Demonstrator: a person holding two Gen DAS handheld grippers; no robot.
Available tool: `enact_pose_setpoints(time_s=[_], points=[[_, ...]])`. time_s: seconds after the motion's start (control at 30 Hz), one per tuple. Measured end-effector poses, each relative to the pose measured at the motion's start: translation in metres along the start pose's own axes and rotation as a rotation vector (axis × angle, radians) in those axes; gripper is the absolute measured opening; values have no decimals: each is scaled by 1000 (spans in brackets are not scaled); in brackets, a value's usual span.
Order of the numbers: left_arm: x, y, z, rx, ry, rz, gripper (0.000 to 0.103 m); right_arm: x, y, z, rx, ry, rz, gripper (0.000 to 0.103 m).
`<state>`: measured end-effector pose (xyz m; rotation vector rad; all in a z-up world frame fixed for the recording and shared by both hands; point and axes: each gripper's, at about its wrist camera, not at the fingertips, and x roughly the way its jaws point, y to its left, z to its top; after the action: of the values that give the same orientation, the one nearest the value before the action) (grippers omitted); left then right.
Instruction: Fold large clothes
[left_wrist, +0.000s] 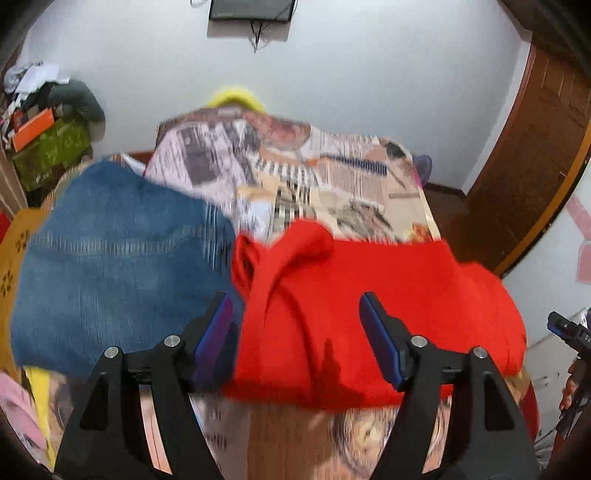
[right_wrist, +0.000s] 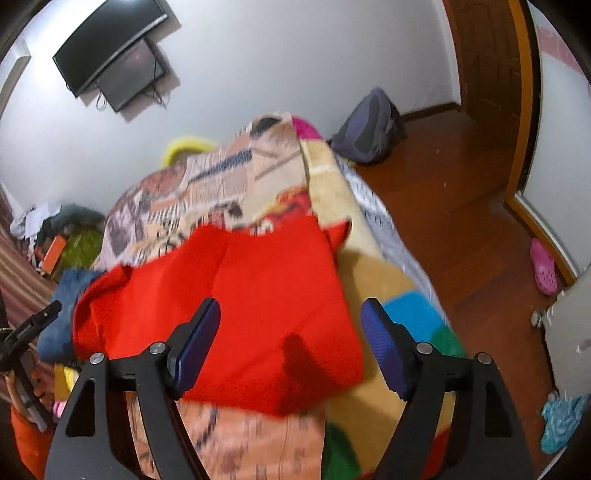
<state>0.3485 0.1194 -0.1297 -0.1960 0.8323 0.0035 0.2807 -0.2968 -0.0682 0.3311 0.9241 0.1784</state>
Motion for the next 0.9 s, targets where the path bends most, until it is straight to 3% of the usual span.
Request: enact_pose_setpoints(time_s=[0.2,0.3,0.4,0.63,0.7,0.73,0.8,0.87,0.9], points=[[16,12,-54,-82,103,-40,70,17,-11,-32,94,109,58,76],[31,17,-69,-121,129,-17,70,32,-12,-41,133,156,78,76],[46,26,-73,-169,121,-15,70,46,-13,-42,184,177,109,76],[82,53,-67,-352,108,-88,70,75,-18,-31,329,152,166,78],[88,57,-64,-368,98,-101,69,80,-18,-28,352,130,176,71],[90,58,-62,-375,92,-123,64,80,-18,-28,357,120,175,67],[94,57,-61,-382,93,-176,53,82,-17,-26,360,108,163,43],[95,55,-61,-375,99,-211,27,84,-16,-25,352,109,179,27],[95,52,-60,-364,106,-226,20,84,-15,-24,343,108,192,17]])
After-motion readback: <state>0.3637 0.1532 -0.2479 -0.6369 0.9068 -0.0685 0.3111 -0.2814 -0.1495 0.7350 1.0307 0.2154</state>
